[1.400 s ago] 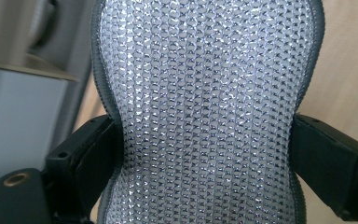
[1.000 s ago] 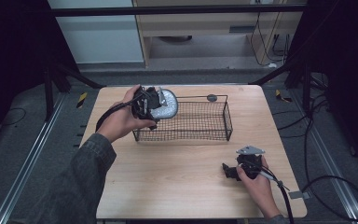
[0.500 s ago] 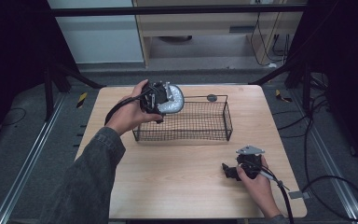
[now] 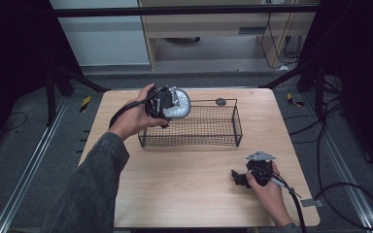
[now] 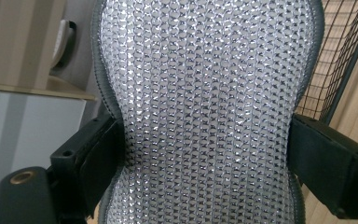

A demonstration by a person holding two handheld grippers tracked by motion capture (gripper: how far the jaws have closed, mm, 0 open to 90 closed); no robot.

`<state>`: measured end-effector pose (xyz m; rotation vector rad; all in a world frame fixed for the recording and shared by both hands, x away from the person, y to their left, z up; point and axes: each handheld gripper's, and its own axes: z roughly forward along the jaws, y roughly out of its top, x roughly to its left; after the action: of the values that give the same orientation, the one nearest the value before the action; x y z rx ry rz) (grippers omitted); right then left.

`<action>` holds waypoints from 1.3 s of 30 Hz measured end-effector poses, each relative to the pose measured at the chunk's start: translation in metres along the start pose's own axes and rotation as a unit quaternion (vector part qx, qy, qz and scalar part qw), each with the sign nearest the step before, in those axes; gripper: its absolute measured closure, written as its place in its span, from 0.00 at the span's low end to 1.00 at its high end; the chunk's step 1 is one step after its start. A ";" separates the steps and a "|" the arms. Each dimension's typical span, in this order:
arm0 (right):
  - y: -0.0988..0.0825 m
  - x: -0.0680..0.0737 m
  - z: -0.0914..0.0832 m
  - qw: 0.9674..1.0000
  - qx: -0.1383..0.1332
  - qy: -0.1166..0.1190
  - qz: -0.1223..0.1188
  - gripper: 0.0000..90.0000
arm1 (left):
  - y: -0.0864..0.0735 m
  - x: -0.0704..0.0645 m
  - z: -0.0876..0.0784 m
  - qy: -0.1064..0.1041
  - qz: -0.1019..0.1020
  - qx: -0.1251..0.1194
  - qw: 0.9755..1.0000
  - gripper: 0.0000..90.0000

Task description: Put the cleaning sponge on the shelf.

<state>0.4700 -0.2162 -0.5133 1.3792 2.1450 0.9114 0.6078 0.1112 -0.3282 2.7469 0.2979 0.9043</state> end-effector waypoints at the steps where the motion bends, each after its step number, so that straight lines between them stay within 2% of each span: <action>1: 0.000 0.000 0.000 1.000 0.000 0.000 0.000 0.01 | -0.001 0.000 0.002 -0.001 -0.001 -0.001 1.000 0.13; 7: 0.000 0.000 0.000 1.000 0.001 0.000 0.001 0.01 | -0.003 0.001 0.014 -0.009 0.007 0.005 1.000 0.13; 16: 0.000 0.000 0.000 1.000 0.000 0.000 0.000 0.01 | -0.008 0.002 0.030 -0.019 0.004 0.007 1.000 0.13; 20: 0.000 0.000 0.000 1.000 0.000 0.000 0.000 0.01 | -0.006 -0.002 0.036 -0.024 0.010 0.010 1.000 0.13; 26: 0.000 0.000 0.000 1.000 0.000 0.000 0.000 0.01 | -0.002 -0.005 0.042 -0.029 0.015 0.008 0.999 0.13; 31: 0.000 0.000 0.000 1.000 0.000 0.000 0.001 0.01 | -0.005 -0.006 0.046 -0.033 0.008 0.011 0.999 0.13; 39: 0.000 0.000 0.000 1.000 0.000 0.000 0.000 0.01 | -0.008 -0.005 0.051 -0.038 0.009 0.013 0.999 0.13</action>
<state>0.4701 -0.2159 -0.5132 1.3786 2.1445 0.9120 0.6337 0.1096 -0.3732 2.8044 0.2724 0.8039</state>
